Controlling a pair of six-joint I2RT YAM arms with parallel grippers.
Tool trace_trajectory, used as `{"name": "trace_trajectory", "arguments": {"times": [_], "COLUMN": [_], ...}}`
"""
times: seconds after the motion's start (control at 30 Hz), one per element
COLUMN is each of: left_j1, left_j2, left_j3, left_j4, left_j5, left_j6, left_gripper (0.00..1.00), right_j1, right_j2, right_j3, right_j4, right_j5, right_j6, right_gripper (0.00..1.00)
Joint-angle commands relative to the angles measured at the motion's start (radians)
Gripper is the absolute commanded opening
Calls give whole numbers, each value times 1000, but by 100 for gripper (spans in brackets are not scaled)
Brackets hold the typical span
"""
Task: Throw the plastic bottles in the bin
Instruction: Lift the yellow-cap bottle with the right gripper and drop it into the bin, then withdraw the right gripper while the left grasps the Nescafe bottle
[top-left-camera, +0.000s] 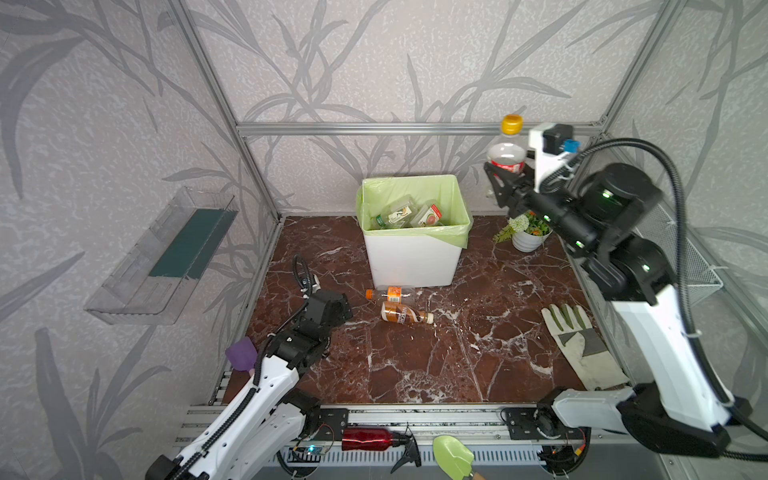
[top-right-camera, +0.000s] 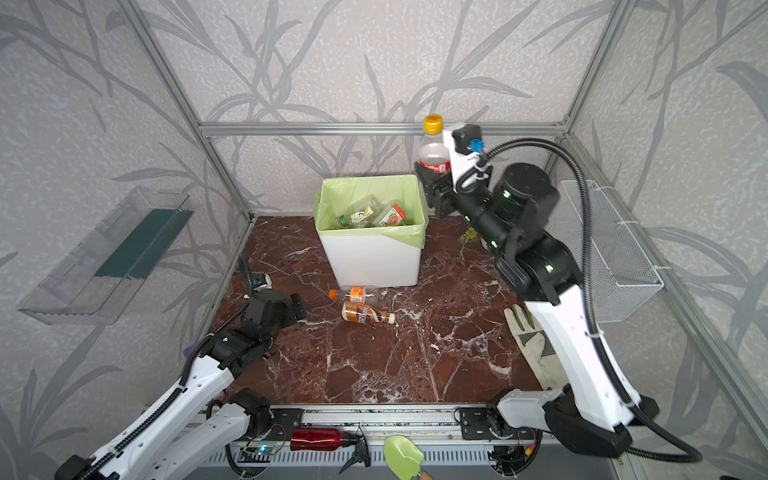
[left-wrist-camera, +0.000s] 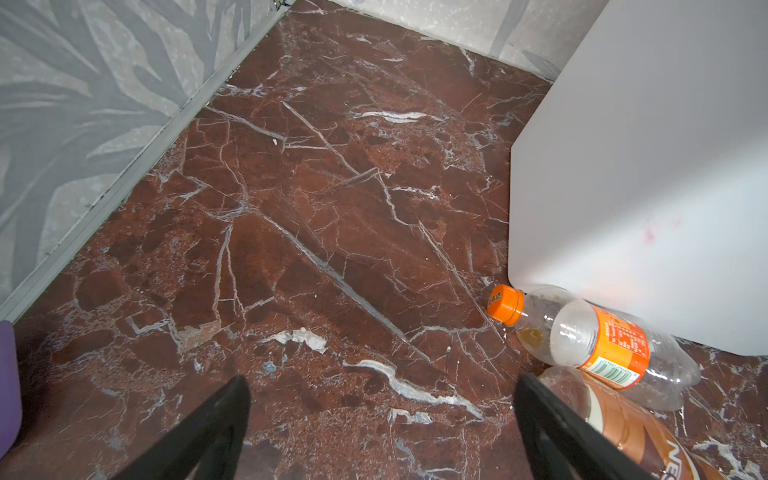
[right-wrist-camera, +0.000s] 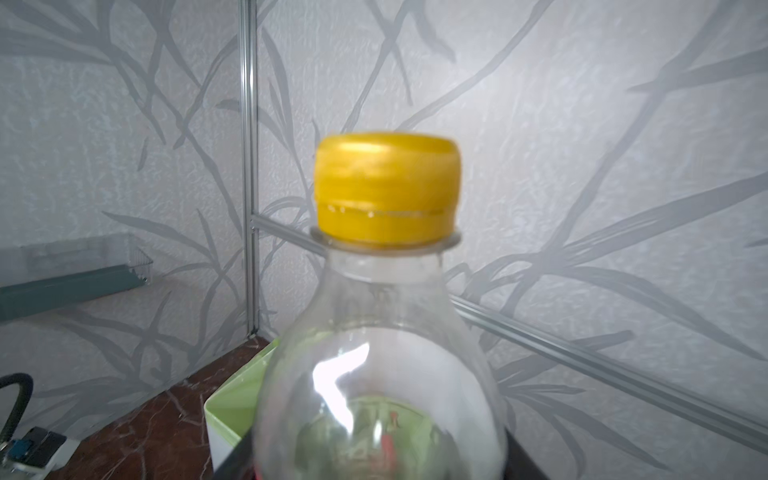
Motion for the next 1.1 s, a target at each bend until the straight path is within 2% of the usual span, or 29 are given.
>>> {"name": "trace_trajectory", "arguments": {"times": [0.0,0.03,0.07,0.1,0.2,0.3,0.37,0.47,0.6,0.77,0.97,1.07], "left_j1": [6,4,4,4,3,2,-11,-45,-106,-236,-383,-409], "left_j2": [-3,-3,-5,-9,-28,-32,-31,-35,-16,32,199,291], "left_j3": [-8,0,11,19,27,41,52,61,69,66,133,167], "left_j4": [11,3,-13,-29,-30,-19,-17,-15,-24,-6,-20,2], "left_j5": [10,12,12,3,-15,-8,-9,-26,-14,18,40,140], "left_j6": [16,23,32,38,66,92,115,151,184,260,448,559], "left_gripper": [99,99,99,99,99,99,99,99,99,96,95,97], "right_j1": [14,17,17,16,13,1,2,0,-23,-156,-312,-354], "right_j2": [317,365,394,395,314,281,234,106,-100,-296,-448,-501], "right_j3": [58,135,225,310,431,582,587,418,56,-289,-606,-733], "right_j4": [-216,-281,-341,-376,-301,-332,-333,-262,-93,19,53,45], "right_j5": [-191,-186,-169,-133,-5,29,29,70,122,107,62,68], "right_j6": [61,60,52,36,-7,-23,-21,-29,0,134,265,324], "right_gripper": [54,57,66,81,97,99,99,99,99,99,99,99]}}
